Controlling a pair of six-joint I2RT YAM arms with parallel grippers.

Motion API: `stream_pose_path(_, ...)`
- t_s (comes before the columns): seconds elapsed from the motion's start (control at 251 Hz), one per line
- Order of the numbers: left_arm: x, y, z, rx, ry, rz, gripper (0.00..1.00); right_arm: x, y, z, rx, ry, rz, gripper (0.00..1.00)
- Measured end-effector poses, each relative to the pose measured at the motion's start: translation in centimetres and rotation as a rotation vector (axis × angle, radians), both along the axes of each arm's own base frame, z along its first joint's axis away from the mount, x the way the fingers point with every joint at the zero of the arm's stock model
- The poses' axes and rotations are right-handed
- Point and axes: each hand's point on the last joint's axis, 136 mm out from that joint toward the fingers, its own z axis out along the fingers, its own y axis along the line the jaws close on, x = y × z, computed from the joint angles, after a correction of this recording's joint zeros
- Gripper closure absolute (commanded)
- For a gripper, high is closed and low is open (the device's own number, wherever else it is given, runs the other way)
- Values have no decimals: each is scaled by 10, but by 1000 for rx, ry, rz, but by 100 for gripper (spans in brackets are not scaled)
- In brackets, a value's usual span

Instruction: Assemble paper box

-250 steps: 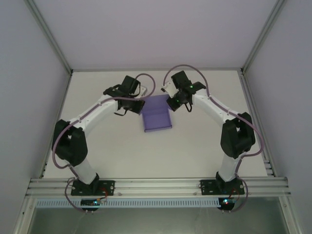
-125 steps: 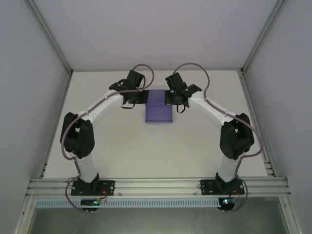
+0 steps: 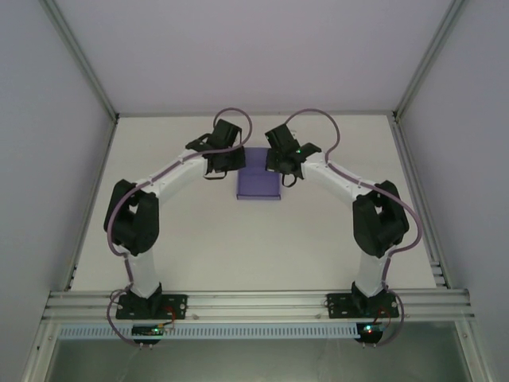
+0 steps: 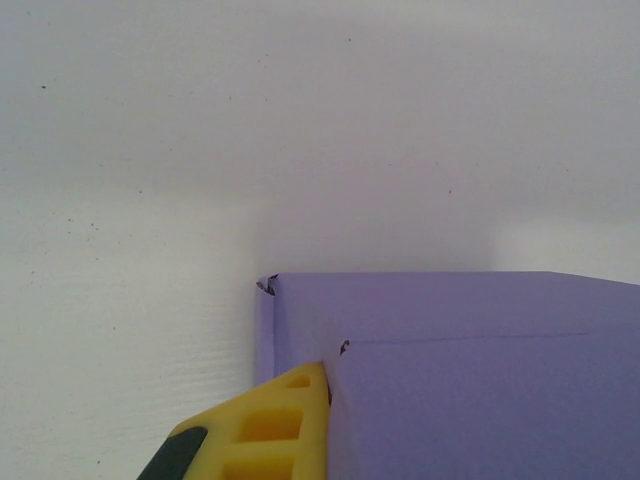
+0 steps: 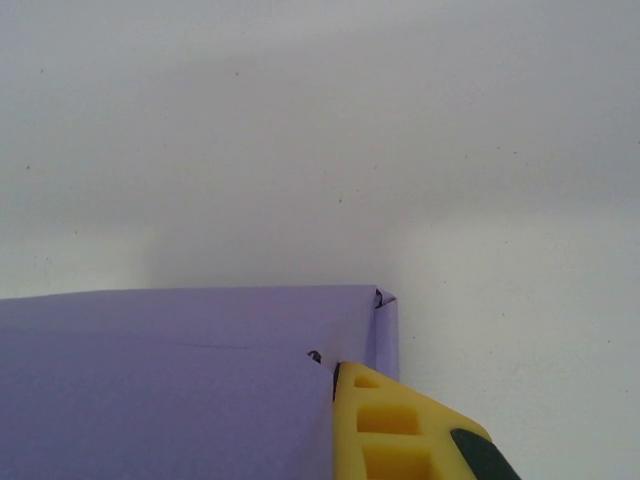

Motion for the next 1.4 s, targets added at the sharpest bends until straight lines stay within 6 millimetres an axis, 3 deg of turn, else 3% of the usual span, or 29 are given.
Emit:
stream_pose_path(0.22, -9, 4, -28, 28, 11, 2, 100, -7, 2, -34, 5, -56, 19, 100)
stream_pose_path(0.495, -14, 3, -30, 26, -48, 10, 99, -15, 3, -34, -20, -135, 42, 100)
stream_pose_path(0.81, -42, 0, -37, 27, 6, -41, 67, -24, 2, -35, -49, -177, 55, 100)
stream_pose_path(1.026, -55, 4, -17, 15, 16, -64, 31, -33, 9, -36, -63, -195, 79, 100)
stream_pose_path(1.09, -57, 4, -7, 6, 15, -64, 16, -35, 9, -36, -66, -199, 80, 100)
stream_pose_path(1.129, -58, 3, 0, 1, 7, -73, 0, -36, 10, -36, -65, -201, 81, 100)
stream_pose_path(1.281, -62, 9, 14, -24, 15, -57, 0, -36, 9, -36, -70, -210, 76, 100)
stream_pose_path(1.401, -59, 25, 26, -76, 32, -19, 0, -38, 9, -37, -86, -222, 69, 100)
